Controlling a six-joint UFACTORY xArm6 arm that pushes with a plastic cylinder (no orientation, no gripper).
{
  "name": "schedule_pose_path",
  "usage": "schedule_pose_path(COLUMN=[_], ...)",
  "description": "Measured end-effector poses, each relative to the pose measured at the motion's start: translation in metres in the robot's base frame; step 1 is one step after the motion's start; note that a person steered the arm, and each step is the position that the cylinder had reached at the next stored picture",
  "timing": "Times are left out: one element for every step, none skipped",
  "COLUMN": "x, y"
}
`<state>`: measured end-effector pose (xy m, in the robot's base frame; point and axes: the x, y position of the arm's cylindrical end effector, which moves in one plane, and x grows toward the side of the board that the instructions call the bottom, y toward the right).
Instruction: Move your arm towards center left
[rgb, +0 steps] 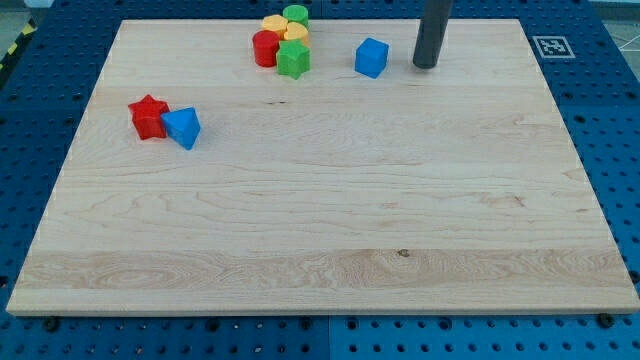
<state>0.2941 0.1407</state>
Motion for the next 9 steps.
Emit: schedule_pose_path(x=[-0.003,-0.013,-0.017,-0.018,-0.011,0.038,0.067,0.062,0.053], y=[-0.045,-0.095,-0.112,-0.072,-0.064,-0.103,-0.172,-0.241,-0.317])
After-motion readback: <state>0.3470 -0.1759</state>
